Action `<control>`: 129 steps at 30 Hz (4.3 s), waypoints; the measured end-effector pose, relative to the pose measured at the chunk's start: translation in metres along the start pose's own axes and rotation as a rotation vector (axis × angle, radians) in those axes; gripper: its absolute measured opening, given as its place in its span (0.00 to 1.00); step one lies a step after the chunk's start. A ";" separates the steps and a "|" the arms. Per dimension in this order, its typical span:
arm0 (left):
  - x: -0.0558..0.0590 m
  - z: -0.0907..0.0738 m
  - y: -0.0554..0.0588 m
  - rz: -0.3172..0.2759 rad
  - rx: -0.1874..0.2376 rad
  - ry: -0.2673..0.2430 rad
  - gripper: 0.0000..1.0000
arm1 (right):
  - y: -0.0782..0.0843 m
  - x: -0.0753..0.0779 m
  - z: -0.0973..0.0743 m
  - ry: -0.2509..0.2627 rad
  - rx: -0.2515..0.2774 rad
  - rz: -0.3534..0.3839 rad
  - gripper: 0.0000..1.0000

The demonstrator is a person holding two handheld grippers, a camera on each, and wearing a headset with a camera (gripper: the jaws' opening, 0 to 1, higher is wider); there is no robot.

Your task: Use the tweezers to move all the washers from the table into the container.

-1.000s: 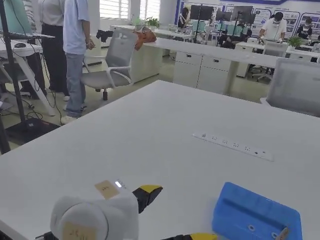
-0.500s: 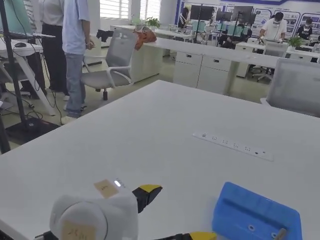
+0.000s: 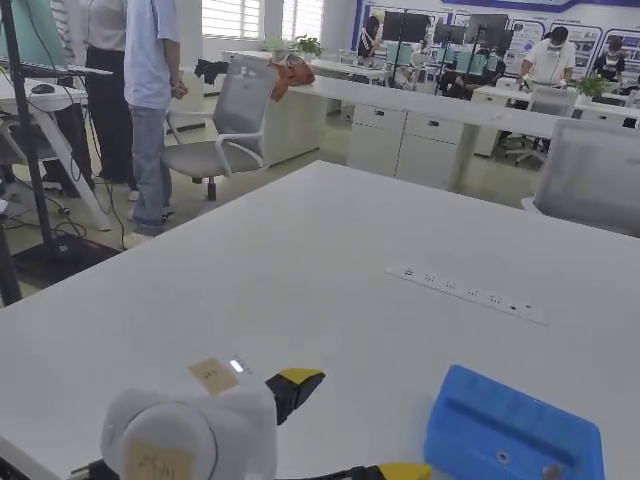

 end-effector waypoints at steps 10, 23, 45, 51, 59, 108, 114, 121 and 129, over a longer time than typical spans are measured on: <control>0.000 0.000 0.000 0.006 -0.005 0.002 0.70 | -0.002 -0.015 0.006 -0.023 -0.078 -0.185 0.04; 0.001 0.000 0.001 0.012 -0.010 0.010 0.70 | -0.004 -0.004 0.004 0.009 -0.052 -0.057 0.03; 0.001 0.000 0.000 0.010 -0.001 0.007 0.70 | -0.066 0.027 -0.009 0.030 0.147 0.025 0.03; 0.000 -0.001 0.000 0.005 0.000 0.001 0.70 | -0.076 0.043 -0.004 0.082 0.171 0.048 0.03; -0.001 -0.001 0.000 0.003 0.004 -0.006 0.70 | -0.070 0.063 0.011 0.139 0.118 0.070 0.03; -0.001 0.000 0.002 0.011 -0.014 -0.007 0.69 | -0.062 0.041 0.003 0.070 0.152 0.087 0.04; 0.000 0.000 0.002 0.017 -0.018 -0.002 0.69 | -0.059 0.022 0.002 0.002 0.163 0.078 0.04; 0.000 0.000 0.002 0.018 -0.023 0.001 0.69 | -0.045 0.011 0.005 -0.026 0.131 0.078 0.04; 0.001 0.001 0.003 0.026 -0.030 0.005 0.69 | -0.028 0.009 0.011 -0.020 0.074 0.104 0.04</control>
Point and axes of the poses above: the centre of the closed fingertips' face, and the gripper's own axes: z roughly forward along the fingers, x roughly to its right, y roughly out of its underside, the point moved 8 cm from there along -z, roughly backward along the fingers, and after that the axes turned 3 degrees about -y, right-handed, at the moved point
